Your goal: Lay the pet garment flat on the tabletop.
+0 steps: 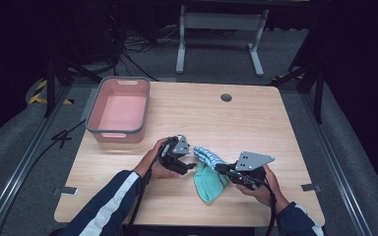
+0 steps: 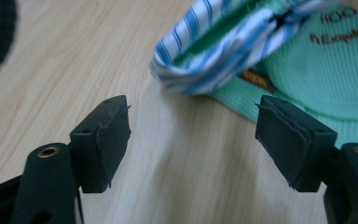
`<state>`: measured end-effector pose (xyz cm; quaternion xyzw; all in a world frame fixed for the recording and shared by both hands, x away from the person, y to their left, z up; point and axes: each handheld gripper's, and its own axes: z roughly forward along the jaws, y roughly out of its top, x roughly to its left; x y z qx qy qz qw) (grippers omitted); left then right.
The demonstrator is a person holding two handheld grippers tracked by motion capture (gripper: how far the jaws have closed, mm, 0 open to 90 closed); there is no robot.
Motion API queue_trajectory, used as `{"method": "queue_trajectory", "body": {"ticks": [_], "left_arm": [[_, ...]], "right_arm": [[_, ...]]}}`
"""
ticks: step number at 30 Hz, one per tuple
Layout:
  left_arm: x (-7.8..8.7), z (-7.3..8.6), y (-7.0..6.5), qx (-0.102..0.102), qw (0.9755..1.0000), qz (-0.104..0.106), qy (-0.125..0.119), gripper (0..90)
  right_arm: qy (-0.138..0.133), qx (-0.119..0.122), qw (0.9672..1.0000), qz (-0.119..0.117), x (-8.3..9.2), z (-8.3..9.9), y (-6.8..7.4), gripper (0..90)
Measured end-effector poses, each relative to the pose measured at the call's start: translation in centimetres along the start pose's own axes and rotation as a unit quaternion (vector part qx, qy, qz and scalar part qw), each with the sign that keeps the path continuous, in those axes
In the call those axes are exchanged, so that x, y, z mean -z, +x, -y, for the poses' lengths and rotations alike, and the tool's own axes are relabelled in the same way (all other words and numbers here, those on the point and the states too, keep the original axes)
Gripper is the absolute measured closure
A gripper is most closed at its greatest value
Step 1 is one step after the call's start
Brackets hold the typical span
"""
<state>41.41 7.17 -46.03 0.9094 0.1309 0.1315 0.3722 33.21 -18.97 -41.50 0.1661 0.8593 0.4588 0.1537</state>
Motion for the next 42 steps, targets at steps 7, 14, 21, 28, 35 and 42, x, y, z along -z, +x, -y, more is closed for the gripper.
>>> {"method": "queue_trajectory", "body": {"ticks": [7, 14, 21, 28, 35, 42], "left_arm": [[-0.1, -1.0, 0.5, 0.008, 0.9989, -0.001, -0.046, 31.5], [-0.4, -1.4, 0.1, -0.02, 0.9986, 0.008, -0.048, 52.6], [-0.1, -1.5, -0.1, -0.038, 0.9988, -0.007, -0.031, 81.6], [1.4, -1.7, -0.7, -0.032, 0.9992, -0.009, -0.02, 81.9], [2.1, -1.8, -0.7, -0.033, 0.9991, -0.014, -0.022, 82.0], [1.4, -2.3, 0.4, -0.014, 0.9995, -0.024, -0.016, 82.0]], "right_arm": [[-0.006, -0.004, 1.0, 0.002, 0.4, 0.1, -0.3, 86.8], [-0.012, -0.01, 0.9999, 0.006, 0.8, 0.2, -0.6, 86.8], [-0.017, -0.016, 0.9996, 0.016, 1.1, 0.3, -0.9, 86.8], [-0.022, -0.025, 0.9989, 0.032, 1.5, 0.7, -1.4, 86.8], [-0.031, -0.033, 0.9975, 0.055, 1.7, 0.7, -2.1, 86.9], [-0.03, -0.052, 0.9953, 0.076, 1.0, 0.5, -4.1, 86.9]]}}
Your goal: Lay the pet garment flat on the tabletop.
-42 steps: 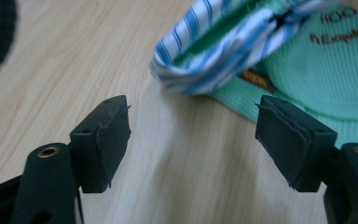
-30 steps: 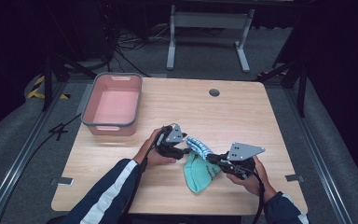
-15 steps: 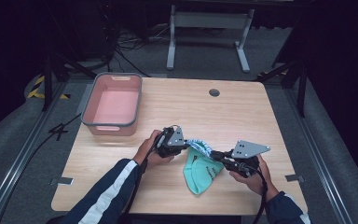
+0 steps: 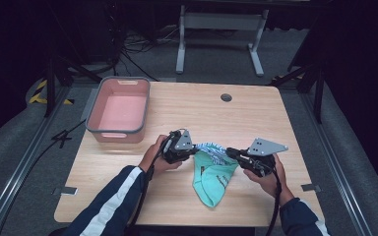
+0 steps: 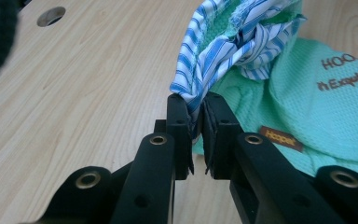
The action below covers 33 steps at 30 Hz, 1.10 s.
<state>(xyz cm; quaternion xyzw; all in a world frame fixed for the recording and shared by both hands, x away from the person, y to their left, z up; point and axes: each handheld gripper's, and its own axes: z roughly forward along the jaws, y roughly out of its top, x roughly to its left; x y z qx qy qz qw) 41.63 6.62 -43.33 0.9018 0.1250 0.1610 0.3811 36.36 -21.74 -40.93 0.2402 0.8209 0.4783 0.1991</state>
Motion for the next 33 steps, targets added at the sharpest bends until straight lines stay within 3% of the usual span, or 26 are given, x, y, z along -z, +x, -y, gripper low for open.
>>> {"method": "queue_trajectory", "body": {"ticks": [12, 33], "left_arm": [[-2.4, -0.7, 2.4, 0.023, 0.9994, -0.019, 0.017, 82.2], [-5.6, -1.0, 4.4, 0.048, 0.9963, -0.041, 0.058, 82.0]], "right_arm": [[0.023, -0.021, 0.9985, 0.045, -2.6, 0.0, -3.5, 86.9], [0.066, -0.041, 0.9924, 0.096, -6.7, 1.1, -6.5, 86.8]]}}
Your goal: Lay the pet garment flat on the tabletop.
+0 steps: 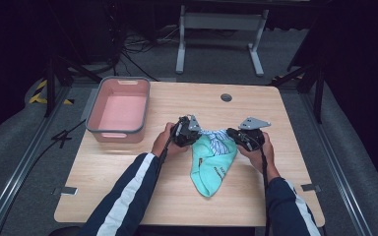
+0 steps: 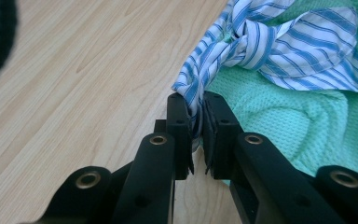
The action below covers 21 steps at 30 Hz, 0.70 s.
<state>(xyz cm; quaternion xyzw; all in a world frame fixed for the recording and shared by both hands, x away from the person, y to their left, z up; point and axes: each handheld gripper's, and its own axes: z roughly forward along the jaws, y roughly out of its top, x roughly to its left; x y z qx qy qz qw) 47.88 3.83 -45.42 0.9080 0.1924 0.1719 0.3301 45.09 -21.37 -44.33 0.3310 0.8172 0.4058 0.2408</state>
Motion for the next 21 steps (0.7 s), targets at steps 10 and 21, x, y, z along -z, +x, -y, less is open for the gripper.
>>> {"method": "queue_trajectory", "body": {"ticks": [10, 21], "left_arm": [[-0.8, -0.2, -0.1, 0.016, 0.9997, -0.018, -0.001, 68.0], [0.1, 1.2, -0.6, 0.011, 0.9998, 0.016, -0.008, 74.6]], "right_arm": [[0.013, -0.012, 0.9993, 0.031, -0.7, 0.7, -0.6, 77.4], [0.035, -0.001, 0.9994, -0.007, 1.0, 2.0, -0.6, 82.7]]}}
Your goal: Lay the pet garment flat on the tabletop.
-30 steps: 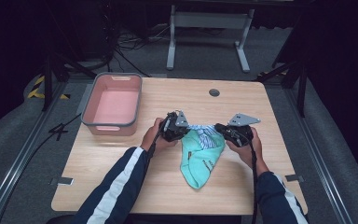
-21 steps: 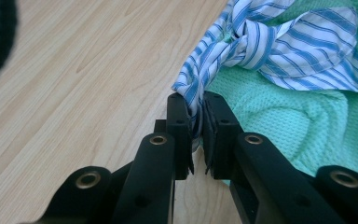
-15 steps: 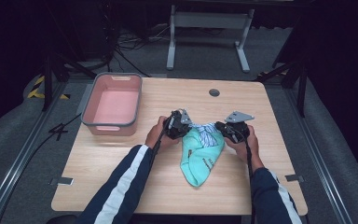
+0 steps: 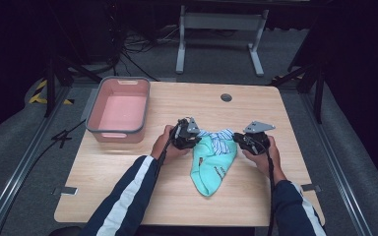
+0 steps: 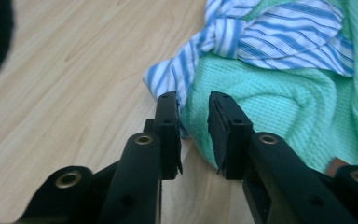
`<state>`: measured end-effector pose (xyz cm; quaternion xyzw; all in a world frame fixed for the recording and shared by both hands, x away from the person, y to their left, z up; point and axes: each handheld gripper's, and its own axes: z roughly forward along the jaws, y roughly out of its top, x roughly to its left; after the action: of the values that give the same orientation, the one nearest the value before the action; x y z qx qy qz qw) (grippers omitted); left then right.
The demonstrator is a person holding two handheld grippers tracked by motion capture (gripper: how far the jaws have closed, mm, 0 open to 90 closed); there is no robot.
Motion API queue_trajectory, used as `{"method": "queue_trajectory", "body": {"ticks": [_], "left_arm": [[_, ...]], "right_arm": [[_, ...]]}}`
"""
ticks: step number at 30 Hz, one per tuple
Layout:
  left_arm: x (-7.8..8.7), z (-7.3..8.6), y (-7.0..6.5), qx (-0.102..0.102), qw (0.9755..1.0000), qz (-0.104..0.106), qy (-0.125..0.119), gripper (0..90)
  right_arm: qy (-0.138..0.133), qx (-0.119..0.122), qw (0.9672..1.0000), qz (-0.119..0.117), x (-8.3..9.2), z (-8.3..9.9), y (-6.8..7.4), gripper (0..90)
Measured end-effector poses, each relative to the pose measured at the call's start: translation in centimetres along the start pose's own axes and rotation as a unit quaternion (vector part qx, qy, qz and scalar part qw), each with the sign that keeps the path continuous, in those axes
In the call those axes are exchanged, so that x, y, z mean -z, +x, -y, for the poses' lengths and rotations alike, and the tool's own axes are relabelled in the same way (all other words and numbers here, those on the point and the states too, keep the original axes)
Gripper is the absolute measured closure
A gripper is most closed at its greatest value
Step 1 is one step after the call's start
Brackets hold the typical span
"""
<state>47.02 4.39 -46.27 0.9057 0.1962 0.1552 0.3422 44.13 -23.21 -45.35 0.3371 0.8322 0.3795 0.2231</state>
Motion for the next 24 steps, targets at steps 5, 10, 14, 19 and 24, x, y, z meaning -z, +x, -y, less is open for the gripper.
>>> {"method": "queue_trajectory", "body": {"ticks": [5, 10, 14, 19, 24], "left_arm": [[-0.3, 0.4, 0.0, -0.002, 0.9999, 0.002, 0.013, 75.6], [-0.6, 0.7, 0.0, 0.001, 0.9999, -0.003, 0.016, 75.4], [-0.6, 1.0, 0.4, 0.01, 0.9999, -0.004, 0.011, 75.8], [-0.3, 1.1, 0.3, 0.016, 0.9998, -0.003, 0.008, 69.9], [1.5, 1.2, -0.7, -0.012, 0.9998, 0.013, 0.005, 66.3]], "right_arm": [[0.032, 0.017, 0.9992, -0.019, -0.2, 1.1, 0.8, 83.7], [0.055, 0.003, 0.9983, -0.016, -1.0, 2.0, 0.5, 83.9], [0.052, -0.004, 0.9986, -0.008, -1.1, 2.1, 0.3, 82.7], [0.05, 0.0, 0.9987, 0.014, -1.2, 1.9, 0.4, 77.2], [0.006, 0.003, 0.9999, -0.007, 0.6, 0.9, 1.1, 72.7]]}}
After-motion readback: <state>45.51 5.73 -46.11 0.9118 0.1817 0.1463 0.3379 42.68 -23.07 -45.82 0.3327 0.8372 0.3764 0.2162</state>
